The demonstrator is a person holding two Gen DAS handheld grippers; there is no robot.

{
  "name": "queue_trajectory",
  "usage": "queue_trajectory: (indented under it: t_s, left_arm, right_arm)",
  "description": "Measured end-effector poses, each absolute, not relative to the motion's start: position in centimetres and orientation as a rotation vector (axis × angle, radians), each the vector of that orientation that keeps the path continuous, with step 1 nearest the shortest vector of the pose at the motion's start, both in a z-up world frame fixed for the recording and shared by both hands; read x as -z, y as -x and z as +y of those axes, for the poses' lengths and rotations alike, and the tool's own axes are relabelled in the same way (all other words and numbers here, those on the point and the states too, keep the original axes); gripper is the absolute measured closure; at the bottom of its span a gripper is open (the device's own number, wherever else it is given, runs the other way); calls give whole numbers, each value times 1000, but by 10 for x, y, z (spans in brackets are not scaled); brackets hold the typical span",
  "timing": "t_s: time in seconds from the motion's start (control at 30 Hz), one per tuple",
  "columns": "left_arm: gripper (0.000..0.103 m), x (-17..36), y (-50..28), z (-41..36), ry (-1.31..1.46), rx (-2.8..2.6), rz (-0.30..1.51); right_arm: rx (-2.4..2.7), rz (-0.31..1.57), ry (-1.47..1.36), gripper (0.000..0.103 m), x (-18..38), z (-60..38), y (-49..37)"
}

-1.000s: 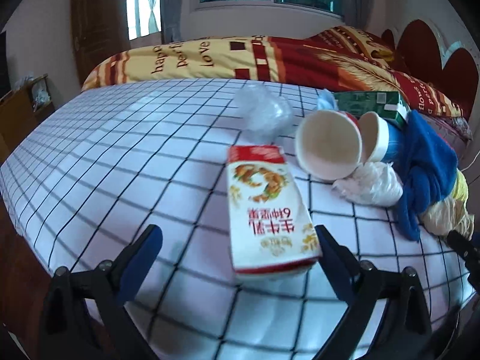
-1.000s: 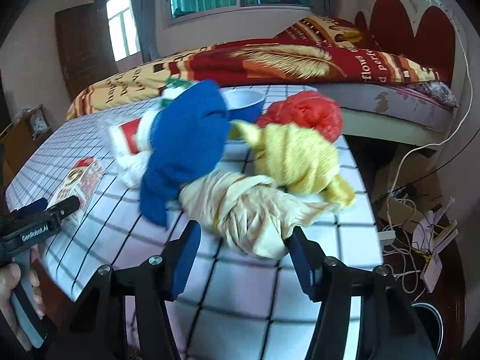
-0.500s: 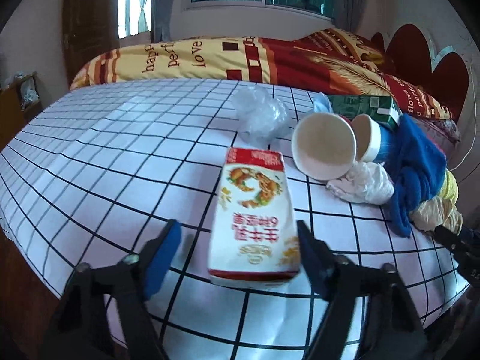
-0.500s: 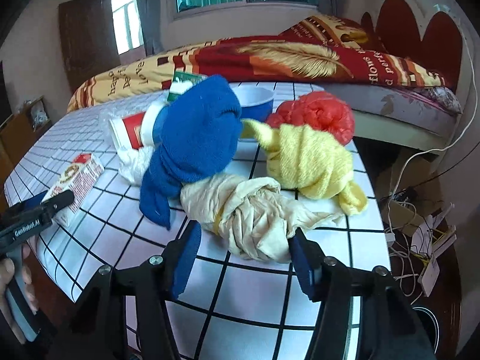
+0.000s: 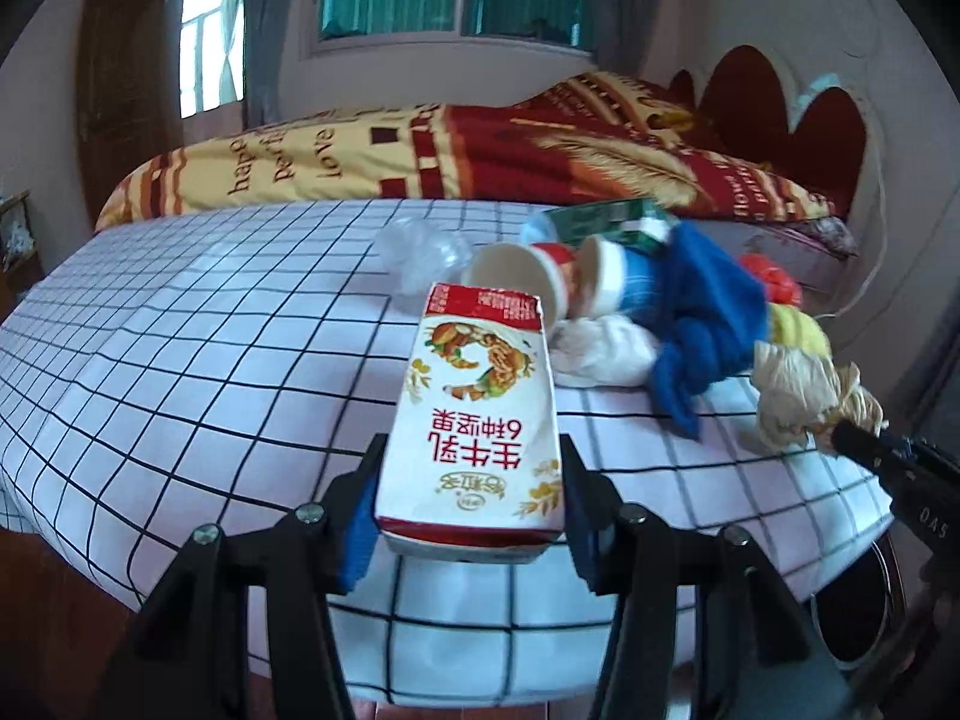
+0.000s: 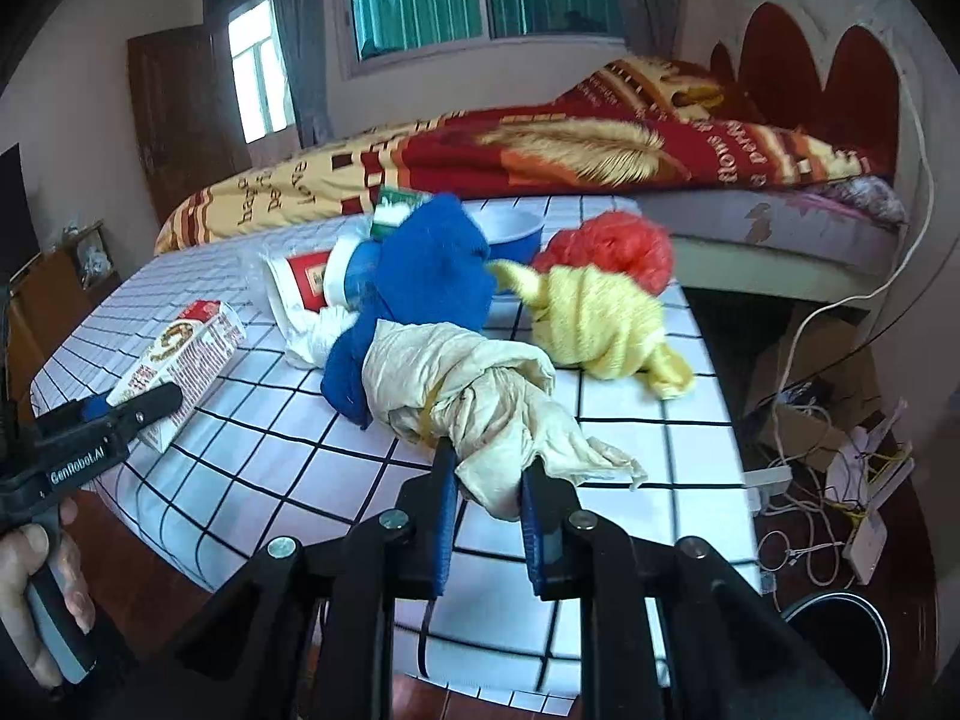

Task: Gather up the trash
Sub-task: 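Carry both items over the black bin and open both tools to drop them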

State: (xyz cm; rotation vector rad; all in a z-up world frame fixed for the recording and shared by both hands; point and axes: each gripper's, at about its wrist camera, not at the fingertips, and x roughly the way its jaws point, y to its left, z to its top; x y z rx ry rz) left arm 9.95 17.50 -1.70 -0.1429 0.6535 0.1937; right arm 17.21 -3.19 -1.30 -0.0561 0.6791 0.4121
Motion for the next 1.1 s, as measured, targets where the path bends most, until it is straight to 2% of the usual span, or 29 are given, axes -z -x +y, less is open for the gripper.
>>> queue_trajectory:
  t_s: [0.43, 0.83, 1.1]
  left_arm:
    - [50, -3, -87, 91, 63, 30, 609]
    - [50, -8, -89, -30, -37, 340, 604]
    - [50, 13, -80, -121, -120, 541, 658]
  right_arm:
    - [-236, 585, -6, 83, -18, -120, -121]
    - [45, 615, -115, 83, -8, -264, -78]
    - [163, 687, -159, 83, 22, -332, -48]
